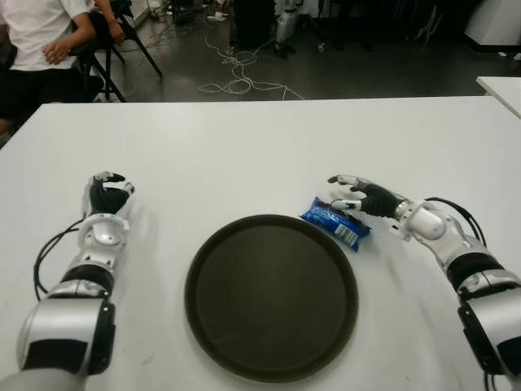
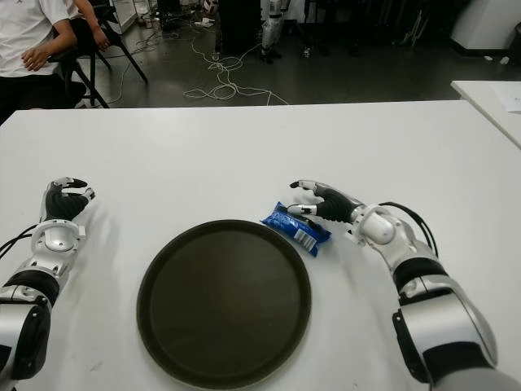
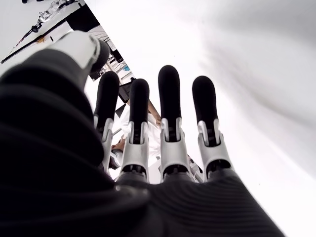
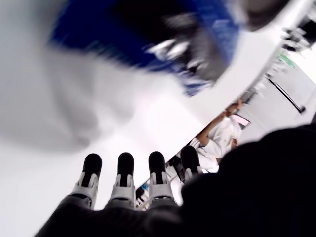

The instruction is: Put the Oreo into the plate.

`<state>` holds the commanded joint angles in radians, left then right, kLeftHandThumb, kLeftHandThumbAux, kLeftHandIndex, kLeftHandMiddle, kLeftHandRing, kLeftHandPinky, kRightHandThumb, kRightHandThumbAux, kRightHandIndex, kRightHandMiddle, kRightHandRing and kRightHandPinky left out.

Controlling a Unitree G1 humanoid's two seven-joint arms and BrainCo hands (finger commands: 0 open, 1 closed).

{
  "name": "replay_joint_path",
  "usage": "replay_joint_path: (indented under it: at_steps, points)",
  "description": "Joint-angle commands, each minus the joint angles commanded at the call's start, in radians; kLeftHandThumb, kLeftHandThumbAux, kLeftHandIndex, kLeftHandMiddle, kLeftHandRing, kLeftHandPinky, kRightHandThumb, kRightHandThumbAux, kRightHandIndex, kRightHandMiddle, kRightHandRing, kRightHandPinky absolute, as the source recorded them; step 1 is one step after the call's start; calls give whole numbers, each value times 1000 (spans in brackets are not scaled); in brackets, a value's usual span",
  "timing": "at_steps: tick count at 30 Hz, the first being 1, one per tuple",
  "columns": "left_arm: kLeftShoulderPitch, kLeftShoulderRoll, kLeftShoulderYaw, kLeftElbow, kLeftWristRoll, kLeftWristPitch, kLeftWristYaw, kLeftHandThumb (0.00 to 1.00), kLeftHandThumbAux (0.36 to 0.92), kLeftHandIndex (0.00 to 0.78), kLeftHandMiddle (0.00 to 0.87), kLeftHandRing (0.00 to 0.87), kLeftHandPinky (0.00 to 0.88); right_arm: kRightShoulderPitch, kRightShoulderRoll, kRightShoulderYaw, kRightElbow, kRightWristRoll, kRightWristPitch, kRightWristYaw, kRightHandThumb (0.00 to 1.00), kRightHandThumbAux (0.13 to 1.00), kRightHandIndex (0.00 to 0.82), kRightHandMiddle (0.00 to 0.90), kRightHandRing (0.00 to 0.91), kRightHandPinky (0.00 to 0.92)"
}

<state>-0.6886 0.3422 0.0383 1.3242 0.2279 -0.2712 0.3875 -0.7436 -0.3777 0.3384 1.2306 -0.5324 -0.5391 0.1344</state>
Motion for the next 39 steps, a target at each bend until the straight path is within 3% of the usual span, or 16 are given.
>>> replay_joint_path:
  at_steps: [13, 25, 39]
  points:
    - [-2, -2, 0, -1, -1, 0, 1, 675, 720, 399, 291, 330, 356, -13, 11, 76, -13, -63, 103, -74, 0, 252, 0, 31, 0, 0]
    - [-1, -2, 7, -1, -8, -2, -3, 676, 720, 399, 290, 328, 358, -9, 14, 100, -39, -61, 155, -62, 0, 235, 0, 1, 0, 0]
    - [0, -2, 16, 0, -8, -5, -11, 675, 720, 399, 287, 326, 352, -3, 21, 101, -56, -55, 192, -63, 58, 283, 0, 0, 0, 0]
